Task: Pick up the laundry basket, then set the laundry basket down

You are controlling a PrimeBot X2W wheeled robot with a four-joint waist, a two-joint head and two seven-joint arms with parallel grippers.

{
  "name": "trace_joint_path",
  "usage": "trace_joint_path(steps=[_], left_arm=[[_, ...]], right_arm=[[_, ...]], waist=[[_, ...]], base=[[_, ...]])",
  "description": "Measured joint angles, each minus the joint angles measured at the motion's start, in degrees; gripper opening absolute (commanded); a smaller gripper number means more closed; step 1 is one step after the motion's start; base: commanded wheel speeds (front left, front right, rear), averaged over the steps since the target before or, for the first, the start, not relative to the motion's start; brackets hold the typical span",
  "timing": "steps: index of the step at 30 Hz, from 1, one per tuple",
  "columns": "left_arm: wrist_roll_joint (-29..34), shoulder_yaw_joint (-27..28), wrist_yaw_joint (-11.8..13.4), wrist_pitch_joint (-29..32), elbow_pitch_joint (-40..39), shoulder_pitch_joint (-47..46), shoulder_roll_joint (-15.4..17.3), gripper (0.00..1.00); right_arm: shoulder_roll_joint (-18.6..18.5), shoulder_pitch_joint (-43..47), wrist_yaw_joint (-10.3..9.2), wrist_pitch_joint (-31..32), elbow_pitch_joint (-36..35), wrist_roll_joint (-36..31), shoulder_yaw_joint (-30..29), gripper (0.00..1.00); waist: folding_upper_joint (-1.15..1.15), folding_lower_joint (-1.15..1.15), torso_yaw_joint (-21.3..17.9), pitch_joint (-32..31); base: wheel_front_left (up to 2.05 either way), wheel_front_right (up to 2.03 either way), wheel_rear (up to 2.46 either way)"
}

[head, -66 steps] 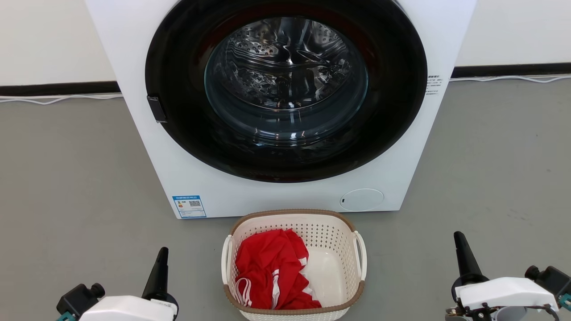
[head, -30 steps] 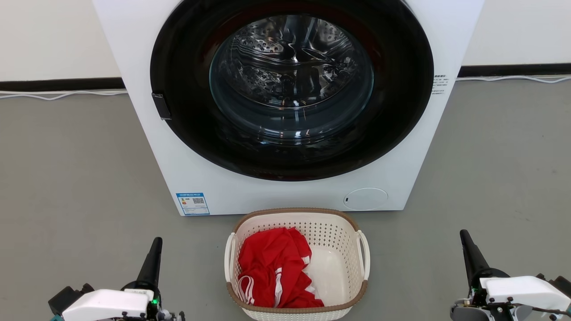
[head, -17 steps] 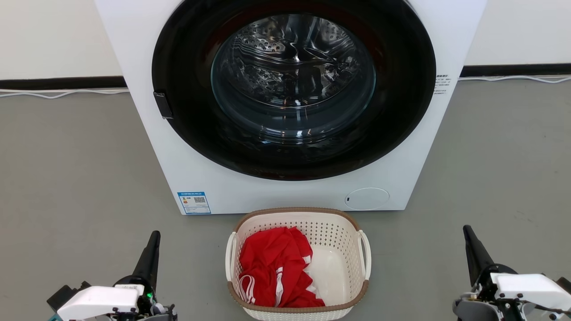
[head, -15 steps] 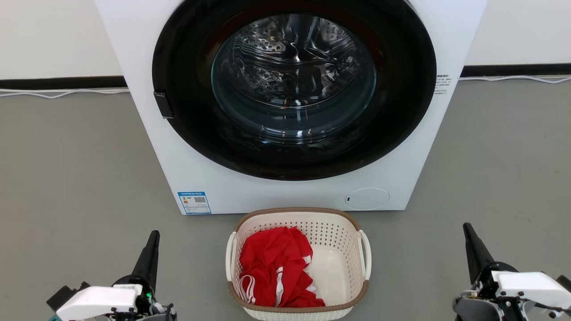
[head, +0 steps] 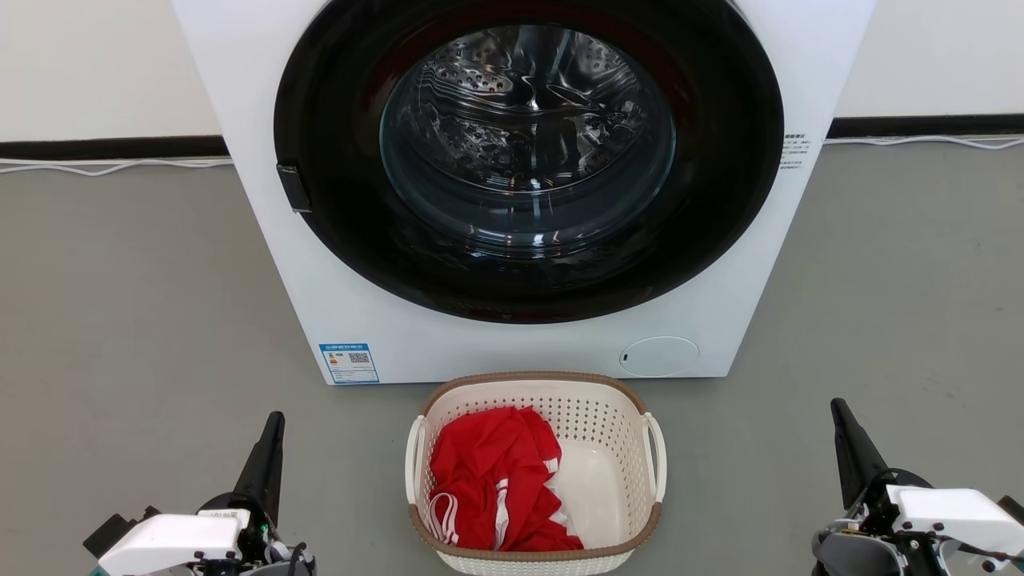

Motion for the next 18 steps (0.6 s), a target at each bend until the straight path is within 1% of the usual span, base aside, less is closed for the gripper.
trace_joint_path(steps=[18], left_arm=[[-0.01,0.0,0.0,0.0,-0.01,0.0,0.0,0.0]], right_arm=[[0.0,0.0,0.0,0.0,0.0,0.0,0.0,0.0]], waist=[[0.0,0.0,0.0,0.0]], base=[[0.0,0.0,0.0]])
